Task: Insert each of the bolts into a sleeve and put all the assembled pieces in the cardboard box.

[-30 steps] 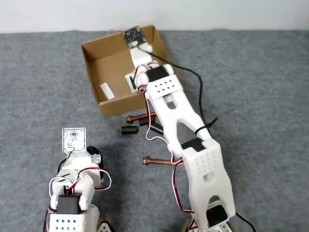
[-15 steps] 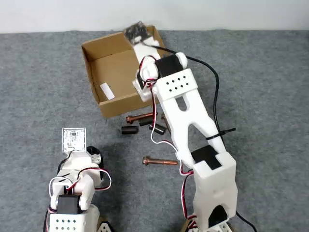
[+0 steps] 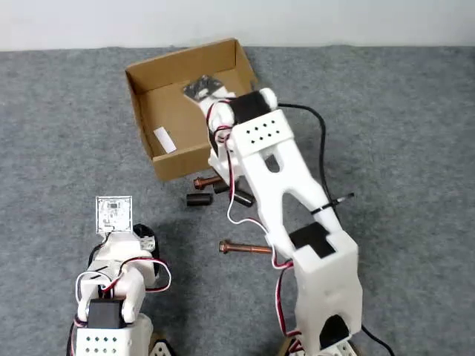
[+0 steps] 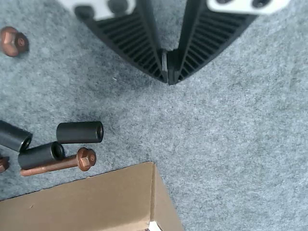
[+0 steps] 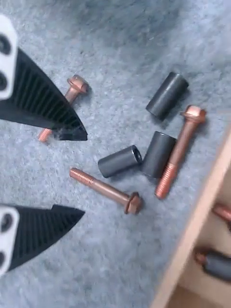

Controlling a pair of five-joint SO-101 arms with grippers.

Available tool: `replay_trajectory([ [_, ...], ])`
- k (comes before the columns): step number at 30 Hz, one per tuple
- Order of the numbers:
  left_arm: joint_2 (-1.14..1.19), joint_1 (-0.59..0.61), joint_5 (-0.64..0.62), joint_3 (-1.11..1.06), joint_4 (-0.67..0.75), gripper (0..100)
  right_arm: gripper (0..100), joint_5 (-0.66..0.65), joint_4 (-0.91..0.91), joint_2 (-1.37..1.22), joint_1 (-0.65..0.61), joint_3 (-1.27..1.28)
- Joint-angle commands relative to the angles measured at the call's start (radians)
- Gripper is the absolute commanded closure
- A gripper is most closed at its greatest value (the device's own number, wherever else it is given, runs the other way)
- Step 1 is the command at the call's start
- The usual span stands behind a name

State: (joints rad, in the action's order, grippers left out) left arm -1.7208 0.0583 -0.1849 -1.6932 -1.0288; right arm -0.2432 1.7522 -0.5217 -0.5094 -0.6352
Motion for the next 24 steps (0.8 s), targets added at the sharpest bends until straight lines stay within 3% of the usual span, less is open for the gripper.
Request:
replay_trajectory([
  [1, -0.003, 0.006, -0.008, 0.004, 0.028, 100, 77.5, -0.011, 0.035, -0.045, -0.012, 0.0],
  [20, -0.003, 0.006, -0.008, 0.004, 0.028, 100, 77.6, -0.012, -0.124, -0.28, -0.041, 0.0],
  [24, -0.003, 0.006, -0.008, 0.004, 0.028, 100, 85.7, -0.012, -0.131, -0.328, -0.041, 0.0],
])
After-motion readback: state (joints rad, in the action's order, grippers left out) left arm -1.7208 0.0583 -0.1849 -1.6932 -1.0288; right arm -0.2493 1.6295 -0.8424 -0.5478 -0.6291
